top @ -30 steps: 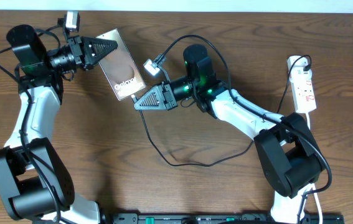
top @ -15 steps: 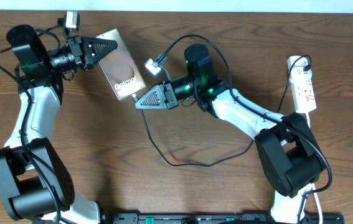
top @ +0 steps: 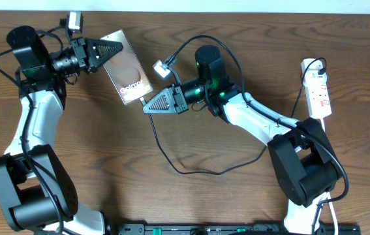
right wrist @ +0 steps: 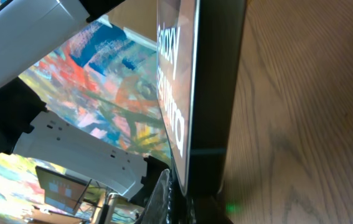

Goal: Plug charger to phone and switch on socket

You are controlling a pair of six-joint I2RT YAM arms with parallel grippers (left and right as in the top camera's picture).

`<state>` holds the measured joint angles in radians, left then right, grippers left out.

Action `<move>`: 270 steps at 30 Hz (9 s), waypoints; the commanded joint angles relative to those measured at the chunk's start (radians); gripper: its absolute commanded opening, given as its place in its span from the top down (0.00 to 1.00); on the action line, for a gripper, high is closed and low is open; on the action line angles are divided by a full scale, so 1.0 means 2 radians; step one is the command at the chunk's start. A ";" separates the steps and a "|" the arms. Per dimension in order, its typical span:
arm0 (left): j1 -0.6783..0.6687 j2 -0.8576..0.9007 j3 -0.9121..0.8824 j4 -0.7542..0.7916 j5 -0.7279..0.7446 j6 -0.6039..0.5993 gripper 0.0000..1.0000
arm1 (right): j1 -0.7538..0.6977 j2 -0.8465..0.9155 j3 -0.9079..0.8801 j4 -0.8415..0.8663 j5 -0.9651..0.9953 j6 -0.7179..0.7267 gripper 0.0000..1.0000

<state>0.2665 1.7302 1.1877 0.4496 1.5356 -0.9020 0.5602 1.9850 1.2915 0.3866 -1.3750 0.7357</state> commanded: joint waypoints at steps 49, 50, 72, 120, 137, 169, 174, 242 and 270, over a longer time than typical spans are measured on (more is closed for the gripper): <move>-0.002 -0.001 0.005 0.002 0.018 0.009 0.93 | 0.012 -0.005 0.005 0.007 0.017 0.006 0.99; -0.002 -0.001 0.005 0.002 0.018 0.009 0.92 | 0.011 -0.005 0.005 0.007 0.017 0.006 0.99; -0.002 -0.001 0.005 0.002 0.018 0.004 0.93 | 0.004 -0.005 0.005 0.007 0.017 -0.002 0.99; -0.002 -0.001 0.005 0.002 0.017 -0.014 0.93 | 0.004 -0.005 0.005 0.006 0.015 -0.002 0.99; -0.002 -0.001 0.005 0.003 0.018 -0.007 0.92 | 0.004 -0.005 0.005 0.008 0.020 0.006 0.99; -0.002 -0.001 0.005 0.003 0.018 0.004 0.93 | 0.005 -0.005 0.005 0.011 0.024 0.016 0.99; -0.002 -0.001 0.005 0.003 0.018 0.004 0.92 | 0.005 -0.005 0.005 0.011 0.024 0.018 0.99; -0.019 -0.001 0.005 0.003 0.018 0.021 0.93 | -0.004 -0.005 0.005 0.068 0.050 0.055 0.29; 0.077 -0.001 0.004 -0.211 -0.102 0.146 0.93 | -0.104 -0.005 0.005 0.064 0.039 0.089 0.01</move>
<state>0.4118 1.7302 1.1892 0.1143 1.4197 -0.7521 0.3668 1.9854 1.2839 0.5186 -1.2858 0.8970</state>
